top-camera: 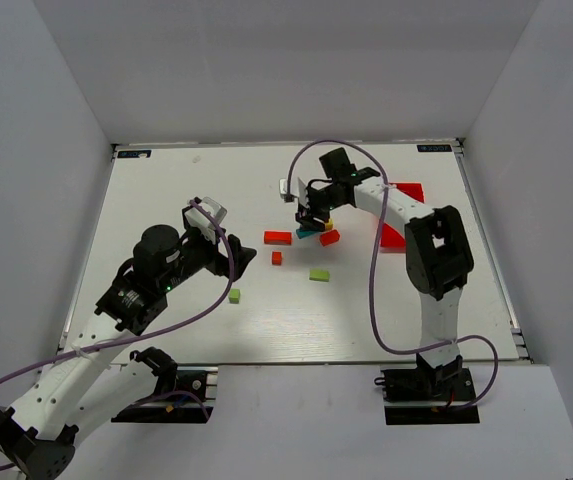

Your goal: Build the wood block tower

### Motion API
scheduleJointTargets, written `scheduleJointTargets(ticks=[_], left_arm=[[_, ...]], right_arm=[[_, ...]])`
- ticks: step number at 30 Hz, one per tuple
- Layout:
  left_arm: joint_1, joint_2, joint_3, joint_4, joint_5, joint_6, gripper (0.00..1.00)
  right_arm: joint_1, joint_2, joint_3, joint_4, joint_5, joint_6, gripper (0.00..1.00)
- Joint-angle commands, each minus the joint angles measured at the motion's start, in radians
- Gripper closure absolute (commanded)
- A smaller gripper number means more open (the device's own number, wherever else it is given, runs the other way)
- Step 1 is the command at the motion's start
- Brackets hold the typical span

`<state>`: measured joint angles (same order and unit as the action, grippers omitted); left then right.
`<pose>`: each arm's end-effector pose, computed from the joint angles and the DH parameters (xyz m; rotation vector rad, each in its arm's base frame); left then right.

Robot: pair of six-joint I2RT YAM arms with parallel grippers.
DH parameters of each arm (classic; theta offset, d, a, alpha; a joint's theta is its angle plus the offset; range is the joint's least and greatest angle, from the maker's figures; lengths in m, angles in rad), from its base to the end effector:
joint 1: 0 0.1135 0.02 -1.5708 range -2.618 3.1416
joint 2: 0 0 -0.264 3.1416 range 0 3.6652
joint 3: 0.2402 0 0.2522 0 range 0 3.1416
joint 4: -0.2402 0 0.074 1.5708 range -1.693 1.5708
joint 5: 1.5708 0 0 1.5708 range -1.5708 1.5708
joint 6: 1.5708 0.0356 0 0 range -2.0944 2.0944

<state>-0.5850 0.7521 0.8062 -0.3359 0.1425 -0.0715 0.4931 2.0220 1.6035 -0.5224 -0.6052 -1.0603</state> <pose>0.1419 -0.1000 0.3366 0.5775 1.8006 -0.5851 0.3817 0.2281 0.2229 -1.8070 1.4997 0.4872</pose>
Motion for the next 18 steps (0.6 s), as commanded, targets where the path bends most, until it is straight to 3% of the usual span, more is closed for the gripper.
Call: scheduleJointTargets(ticks=[1,18], left_arm=[[-0.004,-0.005,-0.002,0.003,0.012,-0.008,0.01],[-0.004,-0.005,-0.002,0.003,0.012,-0.008,0.01]], right_arm=[[0.016,0.058,0.033,-0.016,0.002,0.062,0.37],[0.018,0.149,0.07,0.01,0.136,0.074,0.34]])
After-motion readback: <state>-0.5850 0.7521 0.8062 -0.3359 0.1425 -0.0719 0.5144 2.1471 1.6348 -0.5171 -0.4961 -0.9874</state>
